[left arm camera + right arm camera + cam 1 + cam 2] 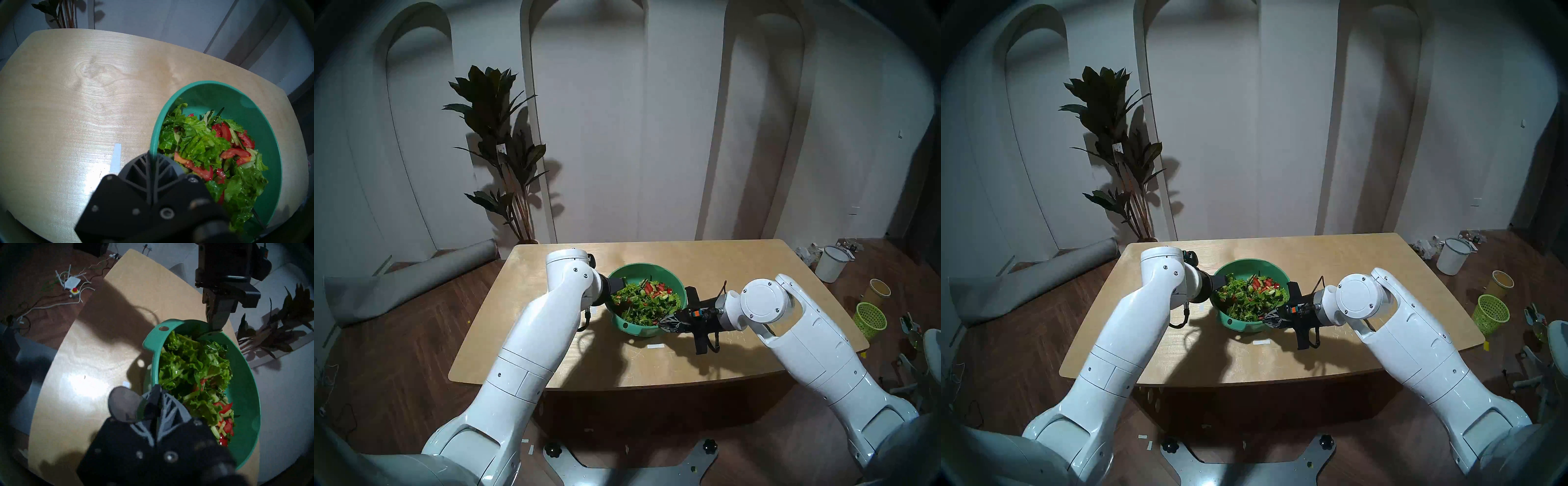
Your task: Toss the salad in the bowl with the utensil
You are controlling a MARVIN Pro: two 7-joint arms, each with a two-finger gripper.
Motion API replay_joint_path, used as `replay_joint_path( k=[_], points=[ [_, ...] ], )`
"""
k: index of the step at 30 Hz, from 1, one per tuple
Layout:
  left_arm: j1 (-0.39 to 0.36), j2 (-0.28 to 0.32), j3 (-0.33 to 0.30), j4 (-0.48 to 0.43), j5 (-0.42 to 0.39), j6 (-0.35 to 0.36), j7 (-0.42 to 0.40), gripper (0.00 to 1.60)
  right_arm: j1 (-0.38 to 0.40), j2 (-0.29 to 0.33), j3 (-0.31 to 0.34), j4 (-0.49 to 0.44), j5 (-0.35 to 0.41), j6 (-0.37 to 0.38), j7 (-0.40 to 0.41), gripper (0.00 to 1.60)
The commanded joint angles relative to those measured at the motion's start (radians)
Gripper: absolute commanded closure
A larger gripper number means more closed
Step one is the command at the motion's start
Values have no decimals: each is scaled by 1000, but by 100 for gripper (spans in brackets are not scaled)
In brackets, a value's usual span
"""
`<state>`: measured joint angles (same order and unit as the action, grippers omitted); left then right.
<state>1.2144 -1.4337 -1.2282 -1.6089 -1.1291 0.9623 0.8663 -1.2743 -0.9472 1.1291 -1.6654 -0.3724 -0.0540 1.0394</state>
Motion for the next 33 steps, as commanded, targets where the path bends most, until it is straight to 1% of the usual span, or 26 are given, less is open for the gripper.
replay_joint_path(
  k=[1,2,3,4,6,7,8,9,11,12,16,17,21,22,24,26,29,33],
  points=[
    [-28,1,-4,-23,8,-2,42,160,14,56,-48,113,-115,-125,-44,160],
    [-28,2,-4,-22,9,-2,39,160,24,59,-58,124,-131,-151,-54,160],
    [-27,2,-4,-22,9,-2,37,160,26,65,-65,119,-146,-159,-64,160],
    [-27,2,-4,-22,10,-2,37,160,34,63,-69,138,-157,-194,-77,160],
    [-27,1,-4,-23,11,-2,37,160,43,66,-80,146,-180,-229,-98,160],
    [-27,1,-4,-23,11,-2,38,160,50,65,-85,161,-193,-261,-114,160],
    [-27,0,-5,-23,12,-2,39,160,53,64,-87,165,-199,-271,-123,160],
    [-27,0,-5,-23,12,-2,39,160,64,63,-97,179,-218,-300,-136,160],
    [-27,-1,-5,-24,13,-2,40,160,67,61,-100,188,-233,-321,-162,160],
    [-27,-1,-5,-24,13,-2,40,160,78,58,-107,206,-248,-347,-178,160],
    [-26,-1,-5,-24,15,-2,37,160,86,51,-121,232,-284,-389,-227,160],
    [-26,-2,-6,-24,16,-2,37,160,87,46,-127,248,-299,-404,-255,160],
    [-26,-2,-6,-25,19,-2,37,160,94,30,-144,294,-327,-442,-312,160],
    [-26,-3,-6,-25,19,-2,37,160,88,33,-147,288,-336,-445,-328,160],
    [-26,-3,-7,-25,20,-2,38,160,92,18,-159,319,-343,-462,-355,160],
    [-26,-4,-7,-26,20,-2,40,160,87,12,-167,322,-350,-471,-378,160],
    [-26,-7,-9,-28,21,-2,49,160,95,-11,-186,352,-361,-496,-422,160],
    [-26,-12,-10,-31,18,-2,70,160,116,-44,-205,394,-344,-541,-452,160]
  ],
)
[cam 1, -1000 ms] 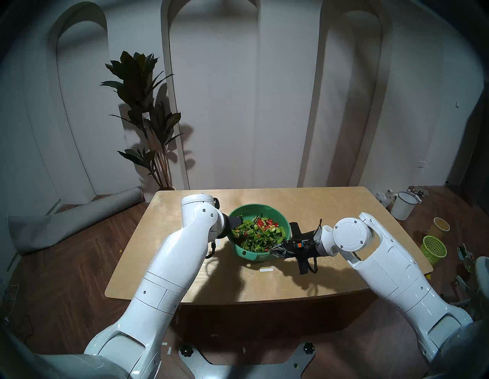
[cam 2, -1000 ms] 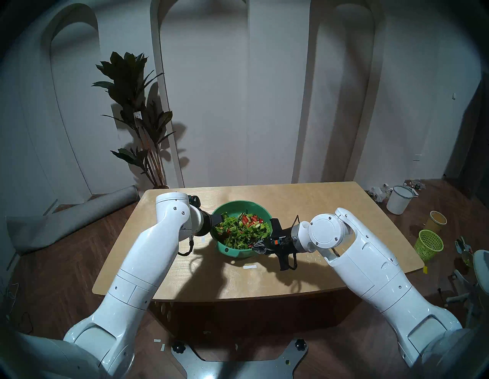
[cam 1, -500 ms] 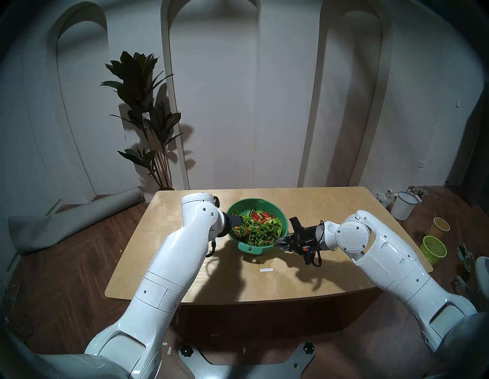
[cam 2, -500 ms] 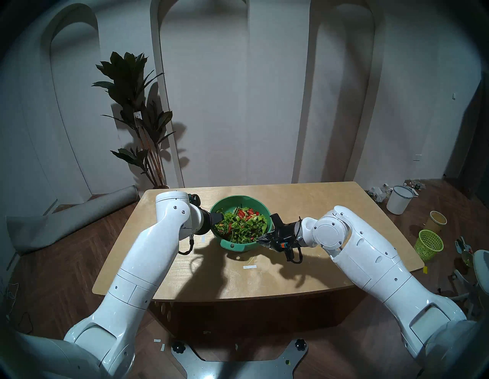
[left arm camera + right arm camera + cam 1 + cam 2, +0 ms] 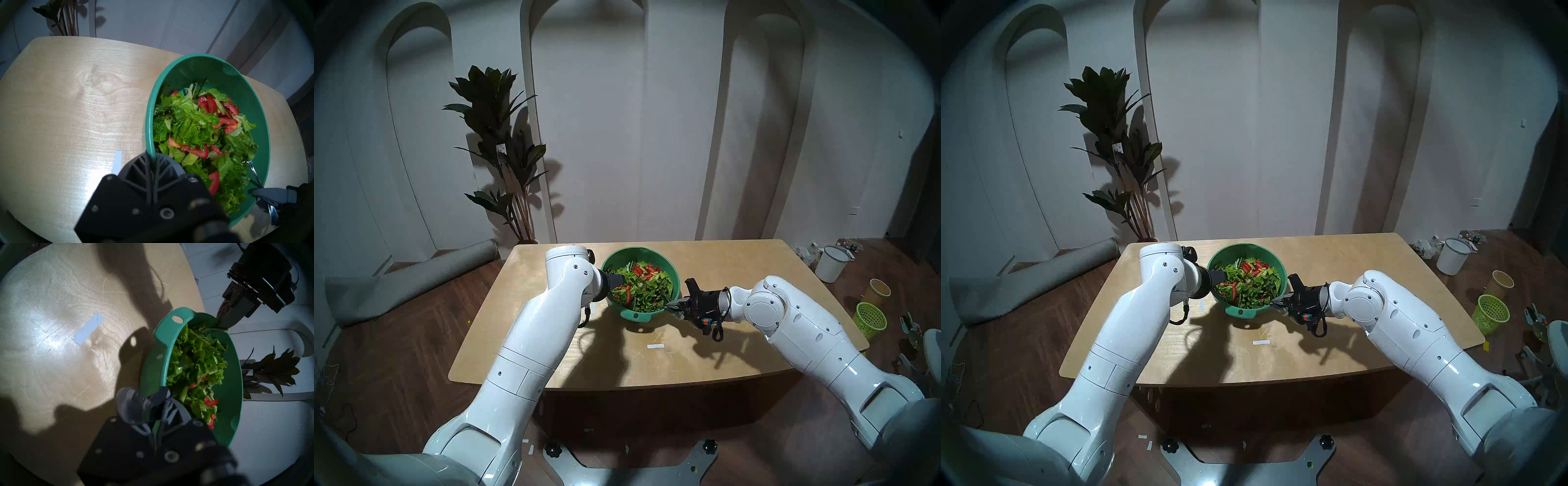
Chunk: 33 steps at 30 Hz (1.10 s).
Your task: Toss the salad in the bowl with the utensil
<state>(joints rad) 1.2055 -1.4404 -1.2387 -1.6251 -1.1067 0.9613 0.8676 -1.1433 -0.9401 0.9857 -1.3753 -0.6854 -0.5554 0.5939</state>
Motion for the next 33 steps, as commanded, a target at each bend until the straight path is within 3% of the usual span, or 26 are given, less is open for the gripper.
replay_joint_path(
  k=[1,11,24,33],
  points=[
    [-17,-7,1,-15,-7,-1,75,160,-7,-59,-67,115,-23,-55,-9,160],
    [-21,-5,5,-17,-33,-1,107,160,-8,-54,-77,80,80,-112,34,160],
    [-26,6,13,-16,-53,-1,107,160,-1,-26,-64,-40,266,-36,170,160],
    [-28,11,15,-15,-59,-1,105,160,12,-22,-41,-111,345,27,227,160]
  ],
)
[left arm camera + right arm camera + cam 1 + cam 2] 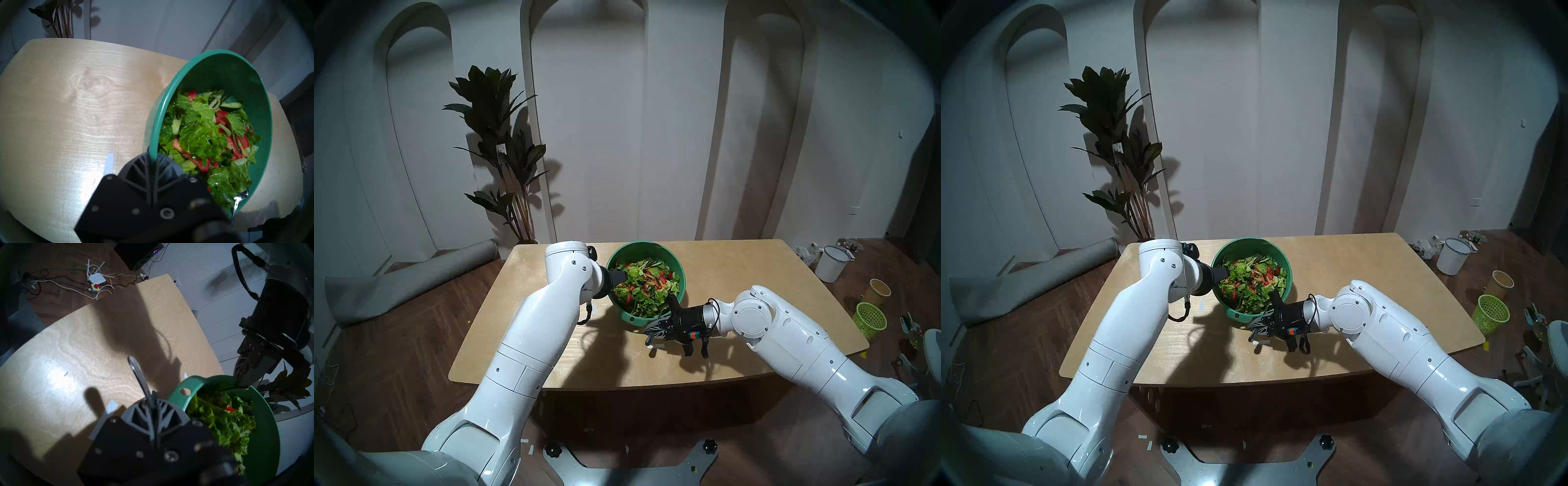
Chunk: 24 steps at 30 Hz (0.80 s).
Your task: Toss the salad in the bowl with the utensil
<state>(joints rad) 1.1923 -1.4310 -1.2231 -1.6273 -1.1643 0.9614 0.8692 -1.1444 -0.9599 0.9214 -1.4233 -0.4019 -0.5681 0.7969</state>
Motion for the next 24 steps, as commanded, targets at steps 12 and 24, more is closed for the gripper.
replay_joint_path(
  k=[12,24],
  points=[
    [-16,5,1,-10,-5,-1,101,160,37,-6,134,-152,187,167,9,160],
    [-16,6,0,-11,-5,-1,98,160,45,-99,182,-71,268,318,-45,160]
  ],
)
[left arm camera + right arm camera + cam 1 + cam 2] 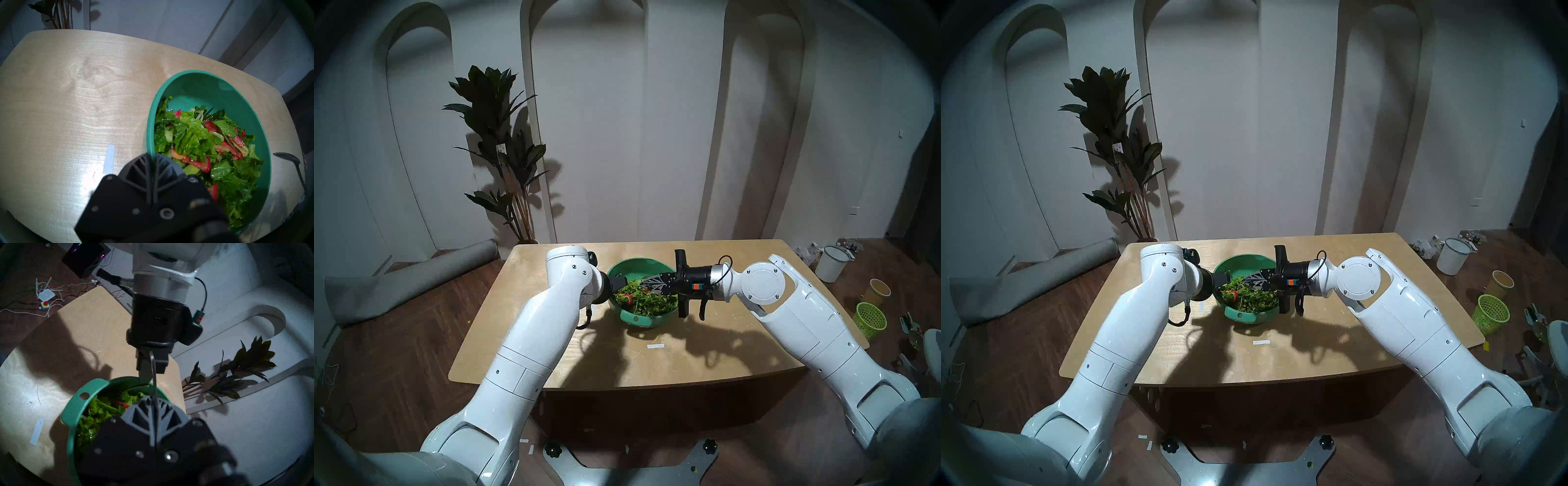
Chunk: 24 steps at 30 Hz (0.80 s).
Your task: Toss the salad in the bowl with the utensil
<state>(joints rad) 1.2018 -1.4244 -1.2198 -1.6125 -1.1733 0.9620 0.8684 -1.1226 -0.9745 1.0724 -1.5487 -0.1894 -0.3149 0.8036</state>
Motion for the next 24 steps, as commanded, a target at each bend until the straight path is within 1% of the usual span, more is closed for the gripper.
replay_joint_path(
  k=[1,3,4,6,9,11,14,15,16,17,18,19,21,22,23,24],
  points=[
    [-26,-1,-3,-26,2,-2,104,160,22,-105,35,70,72,85,-61,160],
    [-26,-2,-3,-26,0,-2,107,160,30,-130,25,104,68,95,-83,160],
    [-26,-2,-3,-26,0,-2,107,160,30,-130,25,104,68,95,-83,160],
    [-26,-1,-3,-26,2,-2,103,160,31,-145,15,130,96,120,-102,160],
    [-26,-2,-3,-26,1,-2,104,160,34,-176,5,164,106,133,-127,160],
    [-26,-1,-3,-26,2,-2,103,160,45,-206,-4,195,84,128,-142,160],
    [-26,-1,-3,-26,1,-2,105,160,54,-215,-13,215,72,123,-148,160],
    [-26,-2,-3,-26,1,-2,106,160,64,-214,-23,227,53,117,-154,160],
    [-26,-1,-3,-26,1,-2,104,160,81,-200,-44,246,8,90,-162,160],
    [-26,-2,-3,-27,-2,-2,111,160,85,-199,-45,260,14,89,-161,160],
    [-25,-1,-3,-26,4,-2,99,160,96,-174,-68,259,-34,64,-160,160],
    [-25,-1,-3,-26,4,-2,99,160,96,-174,-68,259,-34,64,-160,160],
    [-26,-1,-3,-26,1,-2,105,160,103,-147,-89,268,-69,36,-145,160],
    [-26,-2,-3,-26,0,-2,106,160,106,-134,-101,270,-91,20,-142,160],
    [-25,0,-4,-25,5,-2,94,160,108,-106,-124,264,-134,-4,-131,160],
    [-25,0,-4,-25,5,-2,95,160,108,-95,-133,271,-152,-22,-128,160]
  ],
)
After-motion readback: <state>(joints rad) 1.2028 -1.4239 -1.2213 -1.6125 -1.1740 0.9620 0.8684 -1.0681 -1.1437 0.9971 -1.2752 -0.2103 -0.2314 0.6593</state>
